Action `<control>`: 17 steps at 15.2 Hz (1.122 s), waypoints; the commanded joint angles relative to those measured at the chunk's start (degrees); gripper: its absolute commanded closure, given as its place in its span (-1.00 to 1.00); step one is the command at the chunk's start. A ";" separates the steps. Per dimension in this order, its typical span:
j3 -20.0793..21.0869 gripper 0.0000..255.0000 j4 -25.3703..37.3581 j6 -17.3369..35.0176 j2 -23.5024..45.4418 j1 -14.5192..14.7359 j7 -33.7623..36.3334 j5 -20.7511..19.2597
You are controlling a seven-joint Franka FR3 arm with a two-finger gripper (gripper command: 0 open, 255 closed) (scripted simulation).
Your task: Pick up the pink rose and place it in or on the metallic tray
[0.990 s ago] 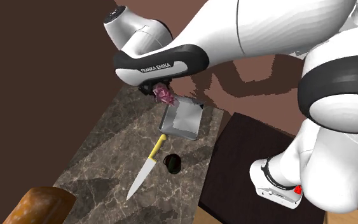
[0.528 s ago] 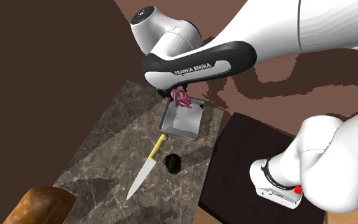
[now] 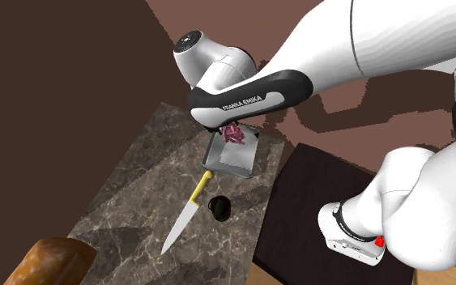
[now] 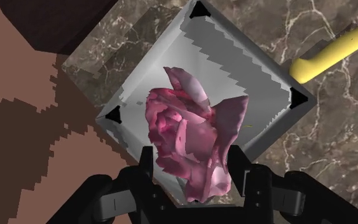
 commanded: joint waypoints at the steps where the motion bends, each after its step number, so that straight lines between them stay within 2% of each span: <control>1: -0.03 1.00 -0.31 1.34 0.99 -0.10 -0.05 0.13; 8: 0.05 1.00 -1.83 6.45 4.64 -0.33 0.07 0.65; 16: 0.06 1.00 -1.83 6.45 4.64 -0.33 0.07 0.64; 17: 0.06 -1.00 -1.83 6.45 4.64 -0.33 0.07 0.64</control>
